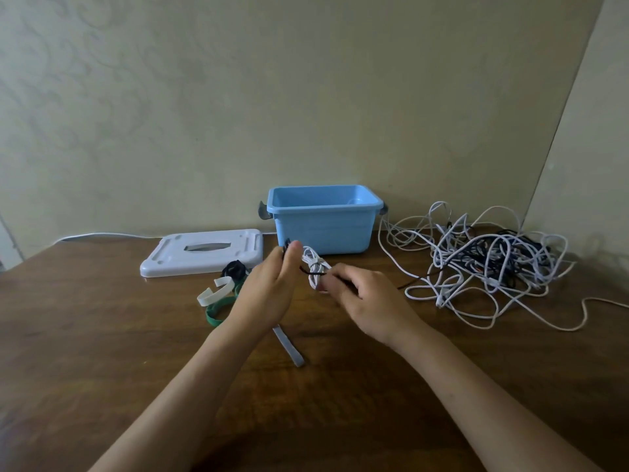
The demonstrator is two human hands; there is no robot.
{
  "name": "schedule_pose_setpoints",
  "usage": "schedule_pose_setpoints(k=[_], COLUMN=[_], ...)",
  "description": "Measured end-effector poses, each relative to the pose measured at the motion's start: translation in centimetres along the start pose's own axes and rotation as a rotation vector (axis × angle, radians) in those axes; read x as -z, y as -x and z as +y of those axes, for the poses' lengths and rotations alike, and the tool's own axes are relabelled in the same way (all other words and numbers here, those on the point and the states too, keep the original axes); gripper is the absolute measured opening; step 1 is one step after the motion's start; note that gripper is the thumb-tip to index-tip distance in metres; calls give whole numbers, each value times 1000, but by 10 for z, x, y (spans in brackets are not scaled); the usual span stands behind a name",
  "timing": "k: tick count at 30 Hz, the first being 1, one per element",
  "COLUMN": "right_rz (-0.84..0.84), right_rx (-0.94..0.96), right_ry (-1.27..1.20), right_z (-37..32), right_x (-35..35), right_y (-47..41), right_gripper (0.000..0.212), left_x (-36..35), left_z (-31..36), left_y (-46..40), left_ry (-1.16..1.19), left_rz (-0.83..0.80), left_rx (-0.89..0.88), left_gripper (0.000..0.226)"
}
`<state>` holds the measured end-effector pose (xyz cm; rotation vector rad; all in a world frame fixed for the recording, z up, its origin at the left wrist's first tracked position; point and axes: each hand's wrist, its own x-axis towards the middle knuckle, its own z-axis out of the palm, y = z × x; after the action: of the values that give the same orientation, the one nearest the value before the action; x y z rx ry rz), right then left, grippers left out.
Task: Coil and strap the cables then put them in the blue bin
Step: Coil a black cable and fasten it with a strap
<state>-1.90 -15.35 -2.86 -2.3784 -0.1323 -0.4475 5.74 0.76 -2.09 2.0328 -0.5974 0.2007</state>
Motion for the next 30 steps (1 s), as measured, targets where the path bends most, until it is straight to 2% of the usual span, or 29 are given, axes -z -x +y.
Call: schedule_pose_setpoints(k=[2,6,11,16,20,22,26,30], right_rz=[-5,-138,-194,-216,-232,-249,-174,-13], right_rx=[-21,36,28,21,25,4,-49,-121], right_ry=[-13,-1,63,58,109,149,283,417], right_z=[1,-5,-9,0,5,10,25,35], right_x=[0,-18,-35,-43,-36,-30,-7,20], right_y=[0,4,1,1,-2,-3,-7,-11], right_gripper=[30,25,35,44,46,45,41,42], left_x=[2,-5,-18,-19,-12,-8,-1,11], left_z=[-1,2,6,5,13,16,18,15], left_y=[-3,0,4,3,6,8,5,0], left_ry=[32,126,313,424,596,558,296,3], left_rz=[39,28,23,-1,-96,-97,84,52], left_rx=[12,11,6,32,90,109,59,-13], left_gripper=[52,51,41,46,43,43,46,45])
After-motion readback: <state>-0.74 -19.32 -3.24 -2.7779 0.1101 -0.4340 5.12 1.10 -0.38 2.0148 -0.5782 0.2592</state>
